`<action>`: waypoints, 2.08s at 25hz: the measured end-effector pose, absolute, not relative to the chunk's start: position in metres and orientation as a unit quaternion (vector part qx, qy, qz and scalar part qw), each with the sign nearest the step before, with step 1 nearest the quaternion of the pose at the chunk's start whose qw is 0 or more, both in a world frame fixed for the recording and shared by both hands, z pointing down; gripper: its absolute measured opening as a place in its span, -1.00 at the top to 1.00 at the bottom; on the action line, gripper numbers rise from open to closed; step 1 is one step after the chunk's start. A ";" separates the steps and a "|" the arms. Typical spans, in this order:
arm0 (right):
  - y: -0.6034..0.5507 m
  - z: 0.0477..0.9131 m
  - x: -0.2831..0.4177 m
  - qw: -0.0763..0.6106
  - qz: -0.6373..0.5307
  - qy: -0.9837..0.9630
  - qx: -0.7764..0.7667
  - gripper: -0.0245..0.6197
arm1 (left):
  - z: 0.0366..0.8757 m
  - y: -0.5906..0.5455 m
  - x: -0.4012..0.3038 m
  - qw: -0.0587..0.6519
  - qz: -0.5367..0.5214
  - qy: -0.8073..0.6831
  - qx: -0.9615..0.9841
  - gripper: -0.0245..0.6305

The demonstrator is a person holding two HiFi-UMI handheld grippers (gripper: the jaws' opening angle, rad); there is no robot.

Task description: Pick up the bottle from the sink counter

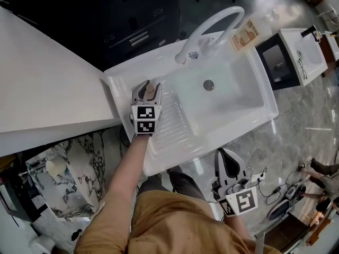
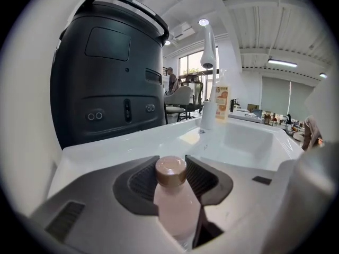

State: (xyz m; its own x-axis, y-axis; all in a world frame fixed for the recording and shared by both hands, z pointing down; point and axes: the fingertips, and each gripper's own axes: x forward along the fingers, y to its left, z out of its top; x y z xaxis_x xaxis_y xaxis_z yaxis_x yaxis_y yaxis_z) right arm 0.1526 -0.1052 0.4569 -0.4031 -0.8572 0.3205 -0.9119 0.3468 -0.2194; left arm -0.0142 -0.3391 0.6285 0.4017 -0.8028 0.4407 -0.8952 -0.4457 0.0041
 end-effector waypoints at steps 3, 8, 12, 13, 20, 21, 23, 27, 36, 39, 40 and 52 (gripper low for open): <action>-0.105 0.457 0.153 0.073 0.184 -0.818 0.540 0.91 | 0.628 -0.340 -0.017 0.124 0.189 -0.520 0.823 0.51; -0.104 0.458 0.159 0.071 0.183 -0.818 0.540 0.91 | 0.629 -0.338 -0.021 0.134 0.182 -0.539 0.811 0.53; -0.104 0.456 0.161 0.070 0.182 -0.819 0.540 0.91 | 0.629 -0.339 -0.024 0.137 0.180 -0.547 0.806 0.53; -0.105 0.456 0.162 0.069 0.182 -0.819 0.539 0.91 | 0.630 -0.339 -0.024 0.139 0.182 -0.547 0.805 0.54; -0.105 0.457 0.163 0.068 0.181 -0.823 0.535 0.91 | 0.632 -0.338 -0.020 0.134 0.209 -0.530 0.811 0.54; -0.105 0.457 0.162 0.067 0.181 -0.823 0.534 0.91 | 0.632 -0.338 -0.021 0.136 0.206 -0.533 0.810 0.54; -0.104 0.457 0.162 0.067 0.181 -0.825 0.532 0.91 | 0.632 -0.339 -0.022 0.138 0.198 -0.536 0.809 0.54; -0.102 0.455 0.163 0.065 0.179 -0.825 0.532 0.91 | 0.629 -0.337 -0.021 0.127 0.188 -0.532 0.816 0.54; -0.101 0.450 0.163 0.063 0.171 -0.830 0.526 0.91 | 0.621 -0.327 -0.023 0.130 0.170 -0.527 0.822 0.54; -0.101 0.450 0.162 0.064 0.171 -0.831 0.525 0.91 | 0.617 -0.324 -0.025 0.129 0.168 -0.526 0.824 0.54; -0.101 0.450 0.162 0.064 0.170 -0.832 0.524 0.91 | 0.615 -0.323 -0.026 0.128 0.167 -0.525 0.825 0.54; -0.102 0.438 0.151 0.056 0.157 -0.840 0.516 0.91 | 0.588 -0.309 -0.032 0.113 0.160 -0.513 0.836 0.55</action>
State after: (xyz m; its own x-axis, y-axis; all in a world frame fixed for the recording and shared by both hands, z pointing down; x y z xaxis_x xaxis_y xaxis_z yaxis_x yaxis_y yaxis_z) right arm 0.1508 -0.1022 0.4384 -0.4602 -0.8500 0.2561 -0.8852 0.4172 -0.2059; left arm -0.0320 -0.3085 0.5878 0.4228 -0.8209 0.3839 -0.8935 -0.4484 0.0251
